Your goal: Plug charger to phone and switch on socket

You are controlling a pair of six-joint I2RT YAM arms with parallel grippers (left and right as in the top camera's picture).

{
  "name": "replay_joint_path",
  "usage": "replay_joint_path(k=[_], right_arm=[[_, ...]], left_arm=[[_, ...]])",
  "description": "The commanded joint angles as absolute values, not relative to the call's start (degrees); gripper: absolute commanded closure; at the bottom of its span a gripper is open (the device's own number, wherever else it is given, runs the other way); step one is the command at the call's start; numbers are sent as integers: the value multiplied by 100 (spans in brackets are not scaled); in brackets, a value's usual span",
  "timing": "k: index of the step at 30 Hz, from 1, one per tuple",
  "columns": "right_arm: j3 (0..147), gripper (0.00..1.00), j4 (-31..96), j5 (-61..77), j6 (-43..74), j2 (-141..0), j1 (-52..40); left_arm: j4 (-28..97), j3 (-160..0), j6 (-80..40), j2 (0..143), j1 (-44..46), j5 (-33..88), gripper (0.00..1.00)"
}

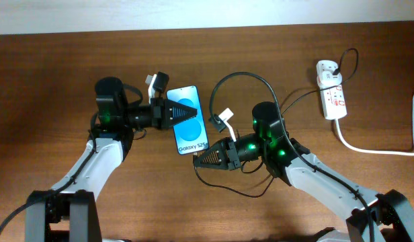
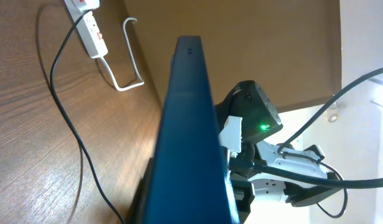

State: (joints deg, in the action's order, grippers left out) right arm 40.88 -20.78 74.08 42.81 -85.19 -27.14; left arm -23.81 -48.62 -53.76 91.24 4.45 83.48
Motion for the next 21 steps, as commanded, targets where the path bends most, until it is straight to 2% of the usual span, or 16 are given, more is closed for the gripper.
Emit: replay_joint_path(k=[1,11,16,19,21], right_arm=[[4729,96,-2416,6993,3920,-8364,-2510],[4956,96,-2416,7008,3922,-8364,-2580],[5019,96,-2198,6814,3918,-8372,-2587],[5019,96,-2178,7046,3922,-8374,-2587],[5019,96,-2178,7391,3992,-8361,-2587]], left_arm=[[-2329,-4523,-4866,9091,947,9024,100],[-2167,-4501,-4783,9094,1094,9024,100],[-2174,-4497,-4698,9096,1494,9021,100],[-2231,-4497,-4700,9096,1433,9021,100],[-2585,-4501,-4705,9096,982,9021,100]])
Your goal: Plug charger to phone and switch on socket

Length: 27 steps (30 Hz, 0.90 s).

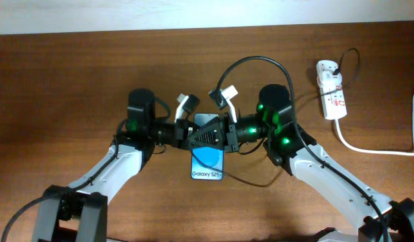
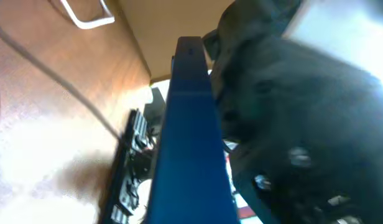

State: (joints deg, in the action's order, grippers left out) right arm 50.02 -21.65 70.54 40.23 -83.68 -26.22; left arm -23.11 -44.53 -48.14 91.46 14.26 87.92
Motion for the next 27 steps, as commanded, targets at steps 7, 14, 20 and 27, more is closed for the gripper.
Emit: replay_joint_path(k=[7,14,20,27], right_arm=[[5015,95,-1203,6799,3328,-8252,-2936],[5463,4,2226,2226,1402,-8586,-3376],[5509,1,3148,963,670,-8593,-3909],[5457,8,2779,569,-368,-9933,-5081]], left_arm=[[-3424,-4517,-5308,9096,-2058,9013,100],[-3426,-4515,-5631,9096,-2438,9013,100],[-3426,-4515,-5631,9096,-2438,9013,100],[-3448,-4515,-5634,9096,-3146,9008,100]])
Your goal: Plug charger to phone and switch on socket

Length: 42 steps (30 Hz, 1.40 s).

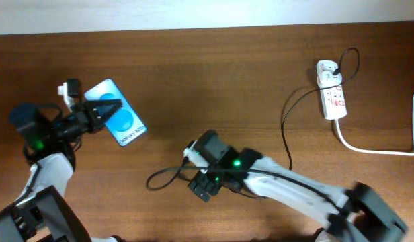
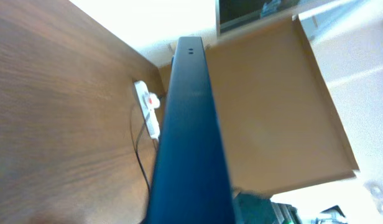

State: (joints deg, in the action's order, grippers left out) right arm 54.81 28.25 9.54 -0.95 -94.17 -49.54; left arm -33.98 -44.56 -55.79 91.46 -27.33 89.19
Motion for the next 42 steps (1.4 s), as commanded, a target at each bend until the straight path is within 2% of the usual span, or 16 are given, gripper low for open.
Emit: replay_joint_path(k=[1,4,6,8,10,14,16,18,20,24,26,28,29,33,36,42], right_arm=[[5457,9,2705,552,-425,-10213,-5122],[5457,14,2414,266,-429,-10545,-5142],[5457,28,2418,464,-425,-10586,-5179],[5457,27,2307,467,-429,-10680,-5468],[5457,27,2086,-167,-427,-10897,-5826],[5459,30,1848,-198,-410,-11472,-5924],[5459,49,1822,-224,-410,-11493,-5911],[5454,59,1970,-222,-412,-11493,-5824],[5454,67,1990,-220,-429,-11493,-5732],[5454,72,2152,-148,-432,-11493,-5583],[5454,84,2119,-25,-429,-11493,-5586],[5454,89,2112,-27,-432,-11493,-5583],[5454,96,2073,-27,-429,-11493,-5583],[5614,96,2189,550,-222,-11424,-5546],[6182,96,2853,1811,224,-11013,-5181],[6296,96,3699,4335,224,-9463,-4185]], left_arm=[[-3446,-4515,-5634,9096,-3354,9013,100],[-3411,-4515,-5634,9096,-3859,9013,100],[-3380,-4515,-5634,9096,-4023,9013,100],[-3382,-4515,-5631,9096,-4045,9013,100],[-3382,-4515,-5634,9096,-4045,9013,100],[-3382,-4515,-5631,9096,-4045,9013,100],[-3382,-4515,-5634,9096,-4045,9013,100],[-3382,-4515,-5634,9096,-4045,9013,100],[-3382,-4515,-5634,9096,-4045,9013,100],[-3382,-4515,-5634,9096,-4045,9013,100],[-3382,-4515,-5631,9096,-4045,9013,100],[-3382,-4515,-5634,9096,-4045,9013,100],[-3382,-4515,-5631,9096,-4045,9013,100],[-3380,-4515,-5634,9096,-4018,9013,100],[-3382,-4515,-5634,9096,-3822,9013,100],[-3380,-4515,-5636,9096,-3553,9015,100]])
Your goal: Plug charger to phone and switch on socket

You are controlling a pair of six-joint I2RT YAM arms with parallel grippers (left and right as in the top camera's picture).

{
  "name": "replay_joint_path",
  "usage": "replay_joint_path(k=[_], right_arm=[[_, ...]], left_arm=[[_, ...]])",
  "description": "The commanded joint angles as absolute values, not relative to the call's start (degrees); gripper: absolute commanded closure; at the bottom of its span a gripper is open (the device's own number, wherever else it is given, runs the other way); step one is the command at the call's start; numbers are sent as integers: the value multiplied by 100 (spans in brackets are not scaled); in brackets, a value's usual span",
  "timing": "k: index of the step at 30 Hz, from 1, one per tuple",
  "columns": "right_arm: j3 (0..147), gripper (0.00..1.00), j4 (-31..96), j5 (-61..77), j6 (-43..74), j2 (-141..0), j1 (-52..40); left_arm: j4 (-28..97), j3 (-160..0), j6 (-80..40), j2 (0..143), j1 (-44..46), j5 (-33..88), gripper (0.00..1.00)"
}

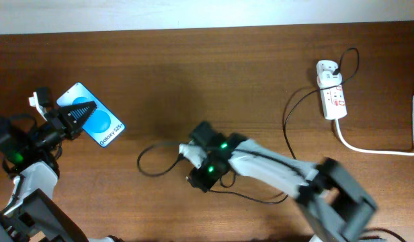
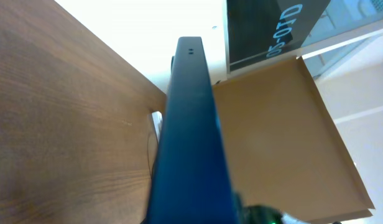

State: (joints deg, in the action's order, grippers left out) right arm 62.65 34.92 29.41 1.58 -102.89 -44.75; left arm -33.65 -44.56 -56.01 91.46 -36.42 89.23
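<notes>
A blue phone (image 1: 99,122) marked Galaxy S25 is held over the table's far left, with my left gripper (image 1: 81,109) shut on it. In the left wrist view the phone (image 2: 191,130) shows edge-on, and the end facing away has no plug in it. The black charger cable (image 1: 148,153) loops on the table near the middle and runs off to the white power strip (image 1: 331,94) at the far right. My right gripper (image 1: 201,173) is blurred, low over the table beside that loop; its jaws cannot be made out.
A white adapter (image 1: 326,67) sits in the top of the power strip. The strip's white lead (image 1: 368,149) trails off to the right edge. Bare wooden table (image 1: 193,74) lies between the phone and the strip.
My left gripper has carried the phone a little further left. The right gripper sits slightly higher in the overhead view, and the cable loop has shifted left.
First my left gripper held the phone at mid-table with the right gripper at its lower end. Then both grippers met over the phone at the centre. Later the phone was at the far left and the right gripper low by a cable loop, as now.
</notes>
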Motion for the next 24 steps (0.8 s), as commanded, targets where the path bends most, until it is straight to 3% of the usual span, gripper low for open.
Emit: replay_joint_path(k=[1,8,12,19,24], right_arm=[[6296,95,3846,4851,226,-9148,-4045],[6289,96,5052,6539,469,-8197,-3662],[6189,96,4862,7050,204,-8202,-3662],[5422,96,515,6506,3361,-8582,-3673],[5422,96,-777,6466,4237,-9266,-3824]], left_arm=[[-3380,-4515,-5636,9096,-3476,9015,100],[-3385,-4515,-5636,9094,-2504,9015,100],[-3387,-4515,-5634,9094,-2082,9013,100],[-3566,-4515,-6055,9074,-1664,9011,100],[-4095,-4515,-6364,9061,-1664,9008,100]])
